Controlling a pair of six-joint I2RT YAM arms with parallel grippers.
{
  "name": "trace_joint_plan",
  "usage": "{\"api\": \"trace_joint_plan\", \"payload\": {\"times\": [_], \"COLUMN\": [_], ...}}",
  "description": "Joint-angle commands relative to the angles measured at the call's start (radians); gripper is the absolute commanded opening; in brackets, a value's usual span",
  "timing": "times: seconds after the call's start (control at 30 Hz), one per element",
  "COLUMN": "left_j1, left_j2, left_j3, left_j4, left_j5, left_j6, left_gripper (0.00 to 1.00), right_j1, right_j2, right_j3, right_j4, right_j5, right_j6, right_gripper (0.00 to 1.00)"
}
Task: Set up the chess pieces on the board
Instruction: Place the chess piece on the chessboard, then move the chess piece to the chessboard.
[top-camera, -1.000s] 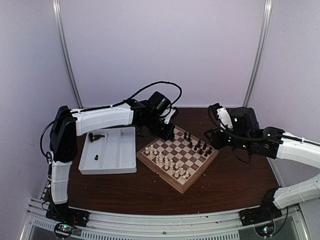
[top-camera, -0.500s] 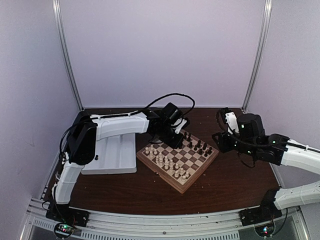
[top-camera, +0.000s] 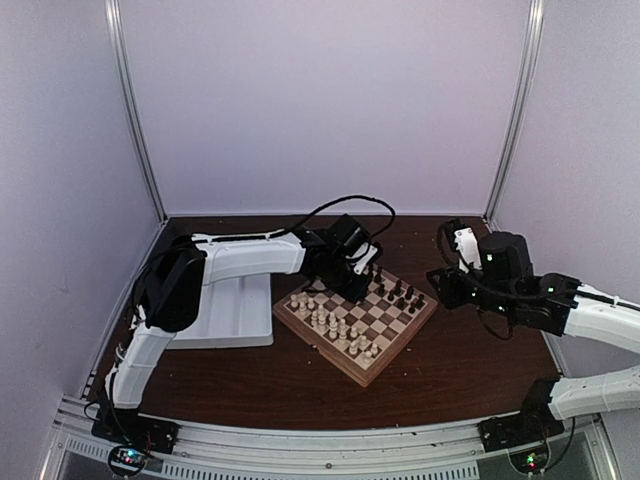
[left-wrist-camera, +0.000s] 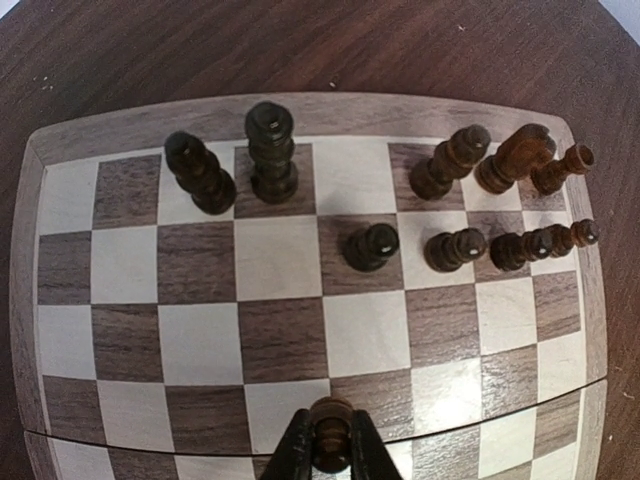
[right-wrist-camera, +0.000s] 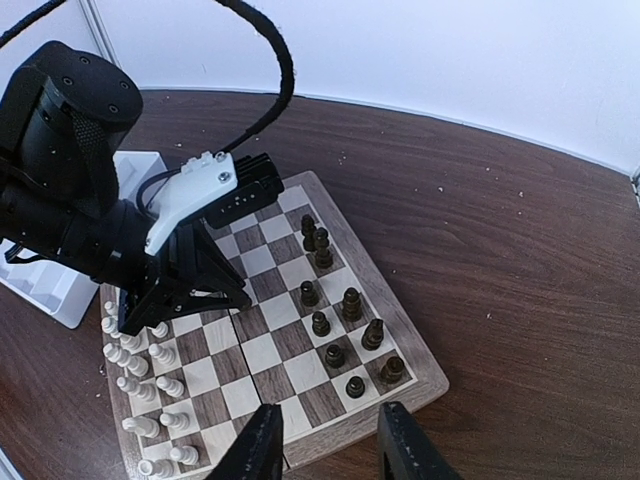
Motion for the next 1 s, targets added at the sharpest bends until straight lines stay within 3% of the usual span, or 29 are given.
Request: {"api": "trace_joint_plan", "payload": {"times": [0.0,0.1,0.33,0.67,0.97], "left_j1": [0.002,0.0,0.001,0.038,0.162], "left_j2": [0.025,0.025,0.01,-0.283,-0.645], "left_j3": [0.036,0.036,0.071,-0.008,-0.372], "left_j4": [0.044,0.043,-0.003,-0.103,-0.108], "left_j5": [-0.019,-0.022,-0.032,-0.178,-0.279], "left_j6": [0.022,0.022,0.024,0.016,-0.041], "left_gripper": [0.14,0.16,0.44,0.48,0.48], "right_j1": [-0.008,-0.008,-0.012,-0.017,-0.018], "right_j2": [-0.005,-0.003,0.009,0.09,0.376], "right_j3": [-0.006,-0.003,0.011,0.069,0.287], "right_j4": [0.023,0.024,0.019,0.005,-0.093], "right_j5": [-0.005,-0.009,-0.025,-0.132,-0.302], "right_j6": [-0.004,-0.005,-0.009,-0.006,-0.044], "right_gripper": [0.35,0.35,0.35,0.39,0.43]}}
